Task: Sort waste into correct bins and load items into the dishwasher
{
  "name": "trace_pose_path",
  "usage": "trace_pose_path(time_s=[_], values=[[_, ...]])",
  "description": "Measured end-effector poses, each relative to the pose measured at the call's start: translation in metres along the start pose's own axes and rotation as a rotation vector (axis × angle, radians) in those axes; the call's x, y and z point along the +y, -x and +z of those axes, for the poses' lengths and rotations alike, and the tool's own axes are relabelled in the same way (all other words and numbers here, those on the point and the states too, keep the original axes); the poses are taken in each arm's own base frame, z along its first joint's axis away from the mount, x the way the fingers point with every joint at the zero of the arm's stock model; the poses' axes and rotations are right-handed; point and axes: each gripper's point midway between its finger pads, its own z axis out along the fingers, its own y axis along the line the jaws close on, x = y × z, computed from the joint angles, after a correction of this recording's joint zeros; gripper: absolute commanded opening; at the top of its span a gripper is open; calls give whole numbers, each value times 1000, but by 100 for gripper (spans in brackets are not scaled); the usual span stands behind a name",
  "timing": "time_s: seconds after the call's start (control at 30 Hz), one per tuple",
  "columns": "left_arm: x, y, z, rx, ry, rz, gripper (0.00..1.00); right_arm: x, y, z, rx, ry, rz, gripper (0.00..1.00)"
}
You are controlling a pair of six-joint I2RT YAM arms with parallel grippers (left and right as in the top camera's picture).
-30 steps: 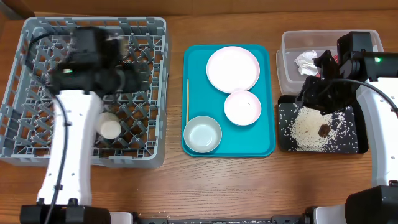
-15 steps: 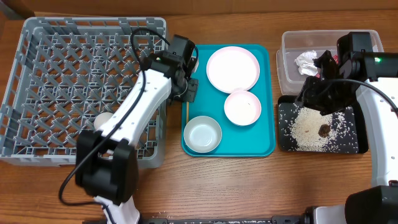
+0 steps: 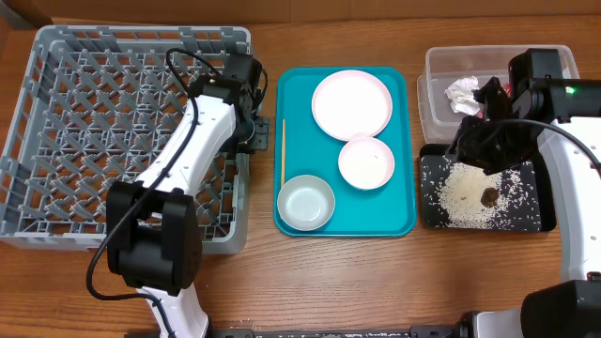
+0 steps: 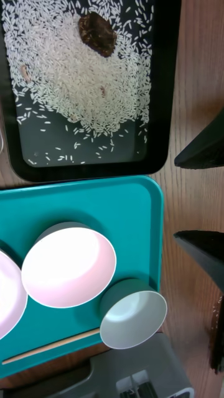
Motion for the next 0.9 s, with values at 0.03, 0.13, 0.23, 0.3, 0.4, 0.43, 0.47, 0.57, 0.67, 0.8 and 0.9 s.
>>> trace_pose_path(time_s=[0.03,0.13,0.23,0.3,0.4,0.43,0.47,0.57,0.67,0.8,0.9], values=[[1,0,0,2,0,-15,8,0,0,0,-1,0,1,35],[3,-1,0,7,-1,-26,8,0,0,0,-1,0,1,35],[3,-1,0,7,1,-26,13,0,0,0,-1,0,1,35],[3,-1,0,4,0,-28,15,0,0,0,-1,0,1,35],[2,7,0,-27,-2,-33,9,0,0,0,-1,0,1,35],[3,9,0,-32,0,-35,4,0,0,0,0,0,1,35],[4,10,0,-36,3,-39,4,0,0,0,0,0,1,35],[8,15,0,-58,12,-66,4,0,0,0,0,0,1,34],[9,22,-1,-88,16,-76,4,0,0,0,1,0,1,34],[9,24,-1,-97,18,-84,4,0,0,0,1,0,1,35],[11,24,-1,-98,29,-90,4,0,0,0,1,0,1,35]])
